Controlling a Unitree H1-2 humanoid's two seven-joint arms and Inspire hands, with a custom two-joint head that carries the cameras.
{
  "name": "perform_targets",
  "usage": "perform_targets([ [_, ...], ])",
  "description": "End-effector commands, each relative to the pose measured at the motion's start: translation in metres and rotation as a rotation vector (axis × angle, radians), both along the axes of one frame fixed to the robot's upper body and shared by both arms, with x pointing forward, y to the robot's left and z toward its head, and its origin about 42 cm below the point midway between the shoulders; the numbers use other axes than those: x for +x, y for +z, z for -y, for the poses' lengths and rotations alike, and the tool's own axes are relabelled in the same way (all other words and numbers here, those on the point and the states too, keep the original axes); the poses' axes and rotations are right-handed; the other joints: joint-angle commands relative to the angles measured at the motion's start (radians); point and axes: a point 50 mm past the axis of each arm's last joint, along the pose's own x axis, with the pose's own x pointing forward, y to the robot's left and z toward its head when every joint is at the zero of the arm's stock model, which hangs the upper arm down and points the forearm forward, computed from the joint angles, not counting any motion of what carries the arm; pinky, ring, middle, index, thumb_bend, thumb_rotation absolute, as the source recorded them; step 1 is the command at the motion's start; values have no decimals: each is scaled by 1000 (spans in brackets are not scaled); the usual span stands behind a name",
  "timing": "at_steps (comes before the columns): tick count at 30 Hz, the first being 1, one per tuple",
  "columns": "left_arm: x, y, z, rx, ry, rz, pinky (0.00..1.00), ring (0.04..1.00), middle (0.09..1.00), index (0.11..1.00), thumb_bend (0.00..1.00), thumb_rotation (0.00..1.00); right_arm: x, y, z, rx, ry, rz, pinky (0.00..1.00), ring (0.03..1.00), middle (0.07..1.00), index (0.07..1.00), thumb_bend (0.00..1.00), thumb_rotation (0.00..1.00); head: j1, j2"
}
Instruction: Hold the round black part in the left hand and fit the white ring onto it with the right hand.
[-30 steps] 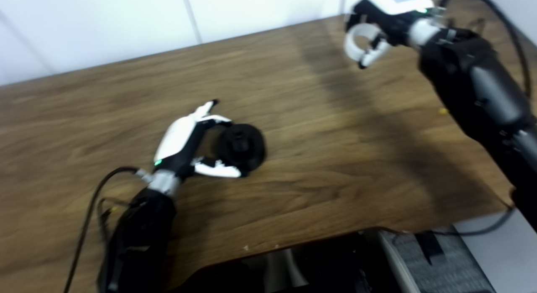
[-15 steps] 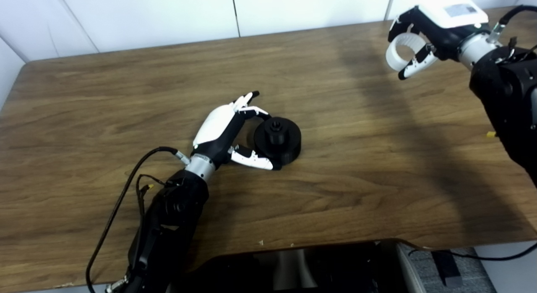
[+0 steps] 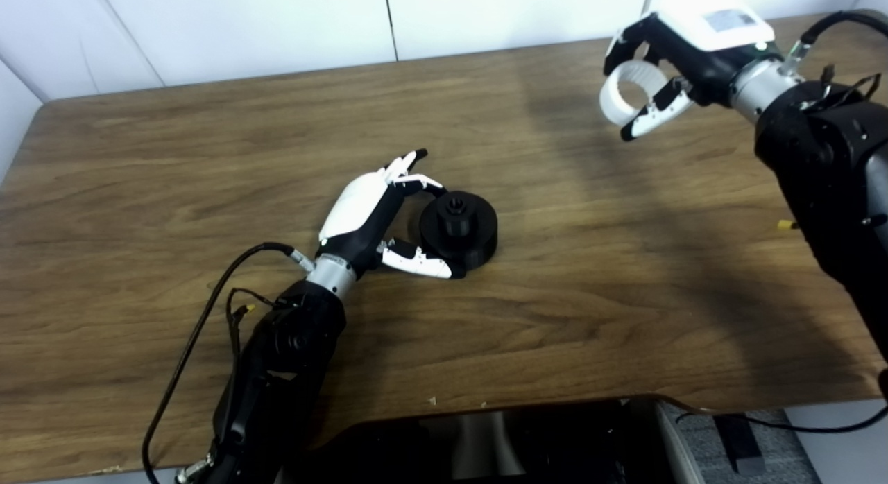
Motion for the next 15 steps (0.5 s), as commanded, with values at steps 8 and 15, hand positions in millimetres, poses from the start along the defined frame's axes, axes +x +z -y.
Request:
perform_targets([
  [8,13,19,4,-16,-12,70,1000,1000,1000,615,1000,356,-16,24,-36,23,99,113,966,505,598,493,521,136,0,0],
  [15,13,18,5,-19,-12,72,1000,1000,1000,615,1000,351,-24,23,-53,50,146,121,989,495,587,492,521,135,1,2],
])
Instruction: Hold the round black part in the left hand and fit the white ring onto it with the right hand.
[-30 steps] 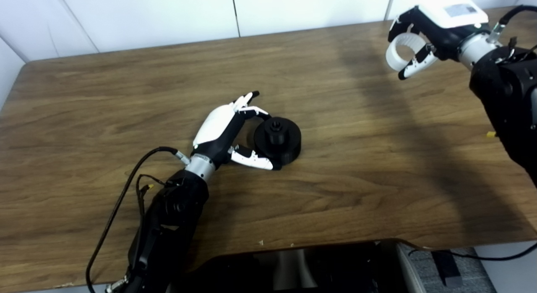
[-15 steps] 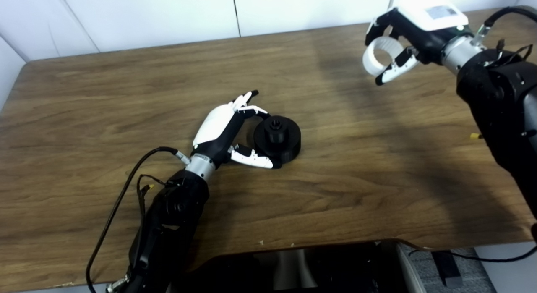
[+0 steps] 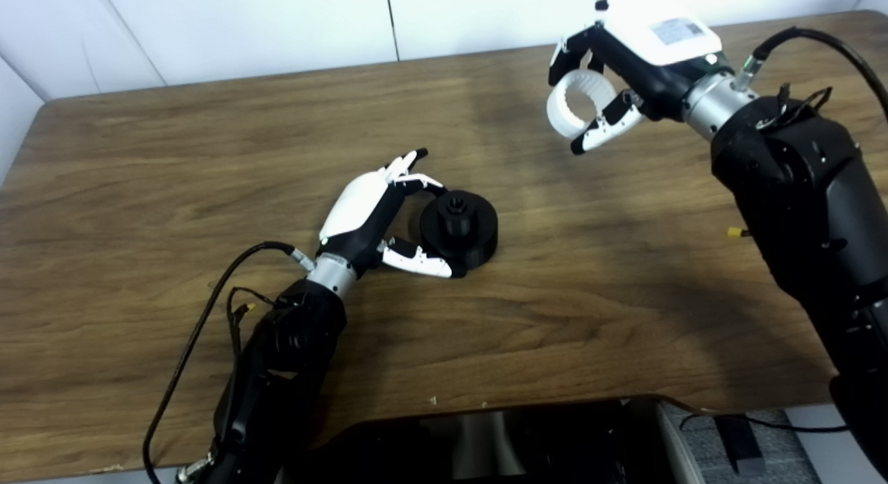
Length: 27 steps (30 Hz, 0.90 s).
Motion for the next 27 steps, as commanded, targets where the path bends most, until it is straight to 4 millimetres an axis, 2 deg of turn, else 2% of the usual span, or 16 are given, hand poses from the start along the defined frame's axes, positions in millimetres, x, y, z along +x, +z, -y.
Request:
perform_targets([
  [1,12,18,5,-19,-12,73,1000,1000,1000,615,1000,352,-8,21,-11,4,43,81,988,496,589,492,521,135,-1,0],
  [3,12,18,5,-20,-11,74,1000,1000,1000,614,1000,345,-10,21,-16,9,56,79,961,500,593,492,521,137,-1,0],
  [5,12,18,5,-21,-12,72,1000,1000,1000,615,1000,338,-13,19,-23,19,72,74,995,530,597,492,521,136,1,1],
  [11,11,18,5,-17,-14,75,1000,1000,1000,616,1000,342,-18,13,-38,42,121,59,1000,585,586,491,520,138,7,4],
  [20,9,17,6,-25,-15,66,1000,1000,1000,617,1000,344,-28,-1,-64,44,148,4,992,564,605,492,521,140,9,8],
  [24,9,18,7,-25,-15,64,1000,1000,1000,620,1000,331,-31,-8,-74,50,164,-9,1000,600,609,492,521,138,13,10],
  [27,9,18,8,-22,-14,65,1000,1000,1000,620,1000,328,-32,-14,-79,49,175,-24,1000,573,606,493,521,138,13,12],
])
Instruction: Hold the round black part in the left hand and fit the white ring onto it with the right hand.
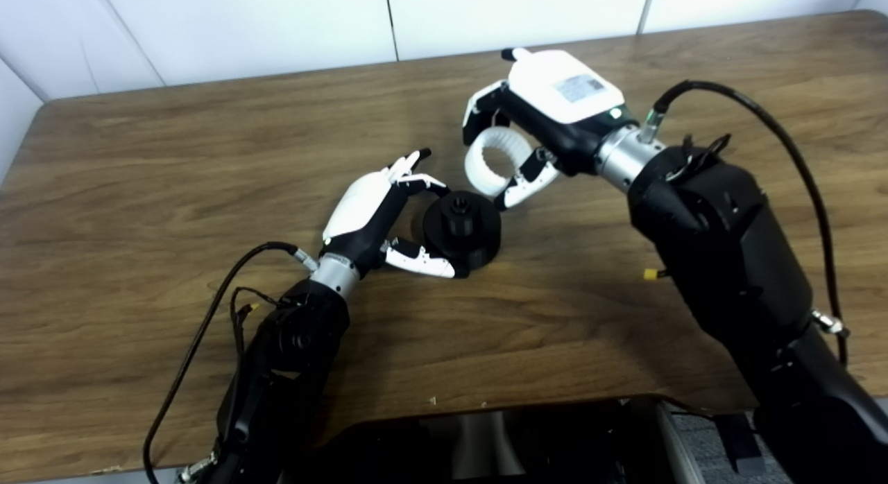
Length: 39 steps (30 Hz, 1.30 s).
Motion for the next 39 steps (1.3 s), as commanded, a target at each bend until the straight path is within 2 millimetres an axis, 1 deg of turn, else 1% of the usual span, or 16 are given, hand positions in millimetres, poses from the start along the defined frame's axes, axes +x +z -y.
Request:
perform_targets([
  [1,9,18,4,-17,-10,66,1000,1000,1000,619,1000,323,-2,12,-7,10,23,65,1000,562,607,493,521,139,2,2],
  [7,9,18,5,-14,-10,69,1000,1000,1000,617,1000,326,-2,1,-16,2,36,40,987,542,608,493,521,140,5,4],
  [19,9,19,6,-18,-19,72,1000,1000,1000,616,1000,341,1,-15,-35,-14,57,-7,999,560,616,493,521,143,14,7],
  [21,9,19,6,-18,-19,73,1000,1000,1000,616,1000,334,2,-17,-37,-15,58,-14,1000,561,621,493,520,144,22,8],
  [26,9,20,7,-18,-20,76,1000,1000,1000,615,1000,360,7,-22,-41,-15,59,-18,1000,545,622,493,520,145,24,8],
  [33,9,21,8,-16,-18,77,1000,1000,1000,614,1000,349,14,-28,-45,-28,56,-21,1000,550,634,493,519,146,31,7],
  [39,9,21,8,-11,-15,74,1000,1000,1000,614,1000,337,17,-29,-45,-41,56,-19,1000,546,631,493,519,146,33,7],
])
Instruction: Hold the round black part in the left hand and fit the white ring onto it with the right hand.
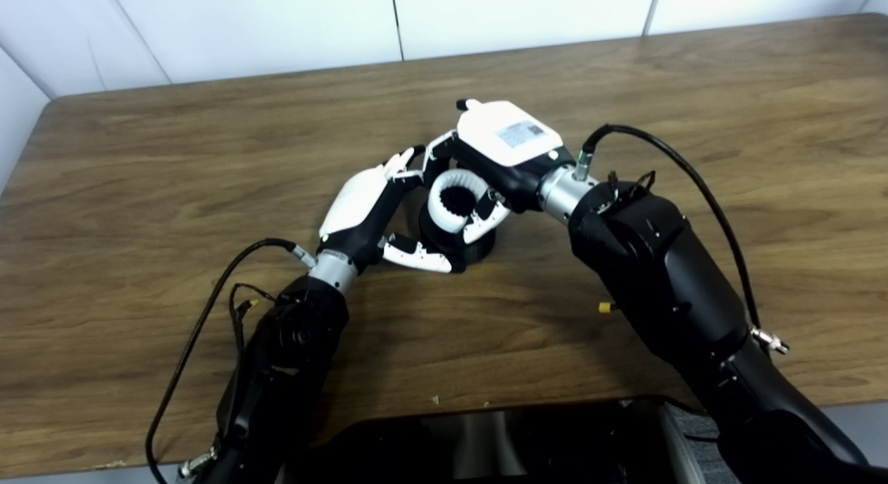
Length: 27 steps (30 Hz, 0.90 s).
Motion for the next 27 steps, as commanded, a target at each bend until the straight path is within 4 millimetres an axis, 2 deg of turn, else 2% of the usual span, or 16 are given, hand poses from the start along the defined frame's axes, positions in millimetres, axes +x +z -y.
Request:
perform_targets([
  [1,7,20,11,-22,-47,80,1000,1000,1000,613,1000,334,7,9,-4,-12,5,46,1000,544,631,493,519,145,1,1],
  [5,8,20,11,-29,-47,79,1000,1000,1000,613,1000,341,7,12,-4,-20,7,48,1000,549,635,493,520,145,3,0],
  [8,8,21,10,-29,-44,74,1000,1000,1000,617,1000,329,7,14,-5,-55,19,36,1000,621,678,496,520,154,2,1],
  [9,8,21,10,-30,-43,72,1000,1000,1000,618,1000,319,7,15,-5,-77,21,30,996,666,716,544,592,199,2,1],
  [10,8,21,10,-30,-42,72,1000,1000,1000,619,1000,310,6,16,-5,-92,22,22,990,709,753,638,733,283,4,0],
  [12,8,21,10,-31,-40,76,1000,1000,1000,617,1000,291,5,18,-6,-111,26,20,971,799,841,763,903,381,4,1],
  [14,8,21,10,-32,-42,75,1000,1000,1000,617,1000,282,4,19,-5,-118,27,19,958,857,898,820,957,425,4,1],
  [20,8,21,9,-32,-50,70,1000,1000,1000,623,1000,264,4,23,-4,-112,26,20,949,916,950,892,1000,521,2,3],
  [27,8,21,9,-38,-48,64,1000,1000,1000,624,1000,261,4,22,-1,-95,23,23,971,901,938,879,998,524,5,4],
])
